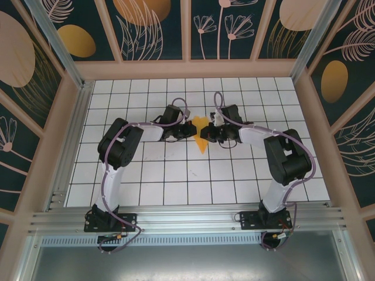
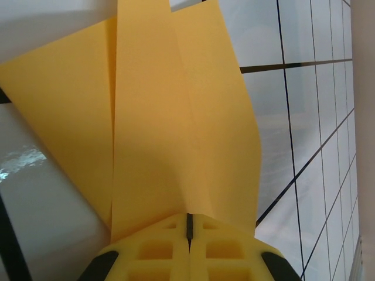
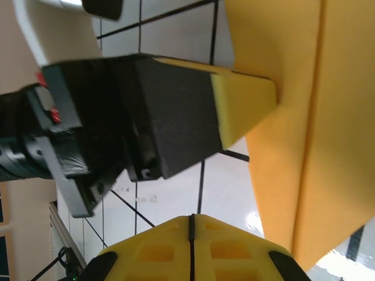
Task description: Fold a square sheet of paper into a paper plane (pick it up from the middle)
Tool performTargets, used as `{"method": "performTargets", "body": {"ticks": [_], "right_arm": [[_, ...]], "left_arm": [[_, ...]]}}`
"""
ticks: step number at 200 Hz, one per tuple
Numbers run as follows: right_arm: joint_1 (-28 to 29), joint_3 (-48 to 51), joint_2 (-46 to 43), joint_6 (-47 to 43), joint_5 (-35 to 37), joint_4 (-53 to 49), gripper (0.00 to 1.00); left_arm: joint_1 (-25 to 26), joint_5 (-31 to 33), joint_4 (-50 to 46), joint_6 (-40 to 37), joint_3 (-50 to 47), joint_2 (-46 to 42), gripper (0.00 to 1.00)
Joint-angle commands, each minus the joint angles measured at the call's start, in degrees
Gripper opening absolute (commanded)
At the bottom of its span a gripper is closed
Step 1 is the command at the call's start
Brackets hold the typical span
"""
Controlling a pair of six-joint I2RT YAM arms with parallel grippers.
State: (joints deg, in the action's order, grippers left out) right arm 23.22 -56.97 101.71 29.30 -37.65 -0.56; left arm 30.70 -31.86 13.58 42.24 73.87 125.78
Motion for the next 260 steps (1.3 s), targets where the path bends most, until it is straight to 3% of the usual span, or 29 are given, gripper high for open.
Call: {"method": "performTargets", "body": {"ticks": [1, 41, 100, 157, 202, 260], "right_arm": [[-0.3, -1.7, 4.1, 0.3, -1.2, 0.1, 0.09], [-0.4, -1.1, 8.9, -0.1, -2.8, 0.4, 0.08], [-0.4, 3.2, 9.4, -2.1, 0.9, -2.8, 0.08], [-0.8, 4.6, 10.1, -1.7, 0.8, -0.8, 0.06], [-0.7, 4.0, 10.4, -1.4, 1.5, -1.0, 0.05], [-0.5, 4.5, 9.6, -1.3, 2.3, -1.5, 0.05]], "left_arm": [[0.1, 1.9, -2.3, -2.6, -0.2, 1.4, 0.04], [0.0, 2.0, -2.9, -3.1, -0.1, 1.5, 0.04], [0.1, 2.2, -3.3, -3.0, 0.9, 0.8, 0.04], [0.0, -4.6, 1.3, 1.0, 4.2, -1.7, 0.07], [0.1, -8.4, 3.7, 4.2, 5.5, 1.9, 0.03], [0.4, -2.1, -8.2, 0.2, 12.2, 6.5, 0.03]]}}
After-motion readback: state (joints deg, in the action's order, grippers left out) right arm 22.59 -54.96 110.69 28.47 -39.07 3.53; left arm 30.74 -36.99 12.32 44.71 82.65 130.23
